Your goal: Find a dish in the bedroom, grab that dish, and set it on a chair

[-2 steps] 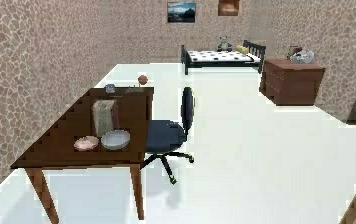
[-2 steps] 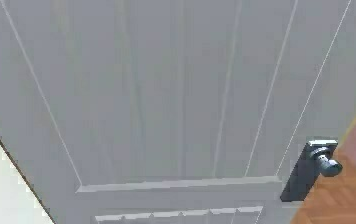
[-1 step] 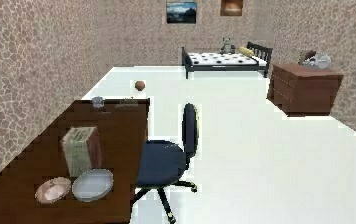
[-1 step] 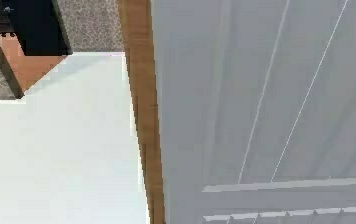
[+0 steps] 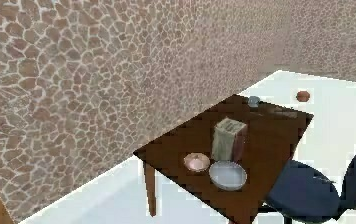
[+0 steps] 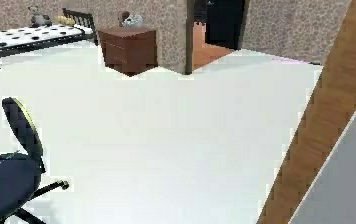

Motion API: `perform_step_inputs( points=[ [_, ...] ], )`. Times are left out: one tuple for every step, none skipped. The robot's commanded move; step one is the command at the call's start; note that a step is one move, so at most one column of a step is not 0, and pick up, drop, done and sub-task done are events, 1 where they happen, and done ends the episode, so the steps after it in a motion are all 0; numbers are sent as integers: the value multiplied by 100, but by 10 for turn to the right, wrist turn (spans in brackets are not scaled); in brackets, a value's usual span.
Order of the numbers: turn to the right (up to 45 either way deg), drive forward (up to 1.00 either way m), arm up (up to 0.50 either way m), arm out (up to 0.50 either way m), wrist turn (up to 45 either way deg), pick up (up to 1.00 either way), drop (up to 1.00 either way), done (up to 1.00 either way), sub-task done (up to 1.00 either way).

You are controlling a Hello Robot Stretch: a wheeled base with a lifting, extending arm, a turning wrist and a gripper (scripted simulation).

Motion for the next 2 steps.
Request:
perform_step_inputs(
  points=[
    [-450, 0, 0, 0, 0, 0, 0, 0, 0],
    [-240, 0, 0, 0, 0, 0, 0, 0, 0]
  ],
)
